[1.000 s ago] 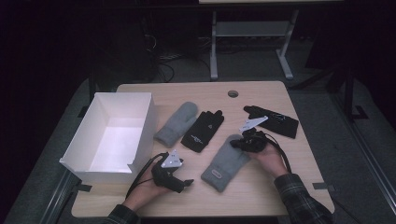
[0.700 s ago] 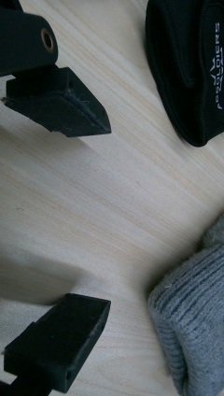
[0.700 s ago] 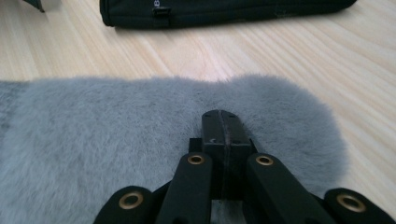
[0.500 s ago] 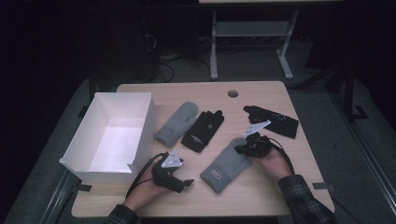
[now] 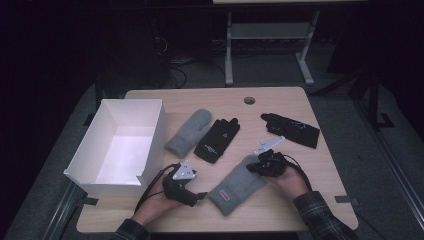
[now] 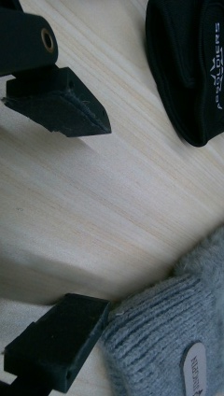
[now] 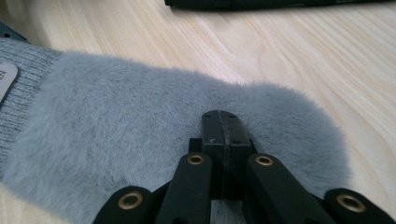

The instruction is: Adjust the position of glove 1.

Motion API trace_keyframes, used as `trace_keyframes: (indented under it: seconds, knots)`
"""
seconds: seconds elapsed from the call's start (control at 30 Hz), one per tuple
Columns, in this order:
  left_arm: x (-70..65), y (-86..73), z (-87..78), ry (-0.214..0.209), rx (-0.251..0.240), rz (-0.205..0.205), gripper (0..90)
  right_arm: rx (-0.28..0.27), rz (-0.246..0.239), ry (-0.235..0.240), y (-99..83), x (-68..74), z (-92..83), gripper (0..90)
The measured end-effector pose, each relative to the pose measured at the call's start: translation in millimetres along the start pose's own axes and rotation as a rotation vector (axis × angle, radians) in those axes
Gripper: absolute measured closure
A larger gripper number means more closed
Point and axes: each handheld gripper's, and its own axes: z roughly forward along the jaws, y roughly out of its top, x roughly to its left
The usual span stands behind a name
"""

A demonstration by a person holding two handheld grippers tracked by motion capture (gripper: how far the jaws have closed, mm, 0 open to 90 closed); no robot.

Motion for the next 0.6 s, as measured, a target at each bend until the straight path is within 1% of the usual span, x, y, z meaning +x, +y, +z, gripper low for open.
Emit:
trace_keyframes:
  seconds: [0.1, 0.13, 0.2, 0.23, 0.27, 0.3, 0.37, 0.43, 0.47, 0.5, 0.53, 0.57, 0.6]
  knots:
    - [0.0, 0.0, 0.0, 0.0, 0.0, 0.0, 12.7, -0.016, -0.004, -0.001, -0.7, -1.7, -2.8, 88.4]
    - [0.0, 0.0, 0.0, 0.0, 0.0, 0.0, 12.7, -0.032, -0.002, -0.003, -1.1, -2.2, -5.4, 85.1]
    - [0.0, -0.1, 0.1, 0.0, -0.001, 0.0, 12.7, -0.053, 0.01, -0.005, -2.5, -3.9, -12.3, 82.4]
    - [0.4, 0.0, 0.0, 0.003, -0.001, 0.005, 12.7, -0.065, 0.013, -0.009, -4.4, -4.8, -15.8, 78.6]
    - [0.0, -0.1, 0.2, 0.0, -0.001, 0.0, 12.7, -0.085, 0.022, -0.042, -11.6, -7.3, -23.2, 68.0]
    - [0.0, -0.1, 0.2, 0.0, -0.001, 0.0, 12.7, -0.085, 0.022, -0.042, -11.6, -7.3, -23.2, 68.0]
    - [0.0, -0.1, 0.2, 0.001, -0.002, 0.001, 12.7, -0.101, 0.044, -0.069, -19.7, -10.7, -27.9, 56.2]
    - [0.1, -0.1, 0.2, 0.001, -0.001, 0.0, 12.7, -0.111, 0.066, -0.106, -32.1, -15.7, -33.0, 44.4]
    - [0.2, -0.2, 0.2, 0.003, -0.002, -0.001, 12.7, -0.112, 0.071, -0.124, -37.9, -17.4, -34.9, 41.5]
    - [0.2, -0.1, 0.1, 0.003, 0.0, -0.002, 12.7, -0.116, 0.094, -0.141, -49.4, -21.0, -38.1, 38.3]
    - [0.2, -0.2, 0.3, 0.004, -0.003, -0.003, 12.7, -0.119, 0.096, -0.148, -53.6, -22.3, -39.0, 31.9]
    - [0.1, -0.3, 0.6, 0.005, -0.006, -0.003, 12.7, -0.119, 0.096, -0.148, -53.6, -22.3, -39.0, 31.9]
    - [0.2, -0.3, 0.6, 0.007, -0.007, -0.003, 12.7, -0.123, 0.115, -0.164, -63.2, -23.6, -42.0, 28.4]
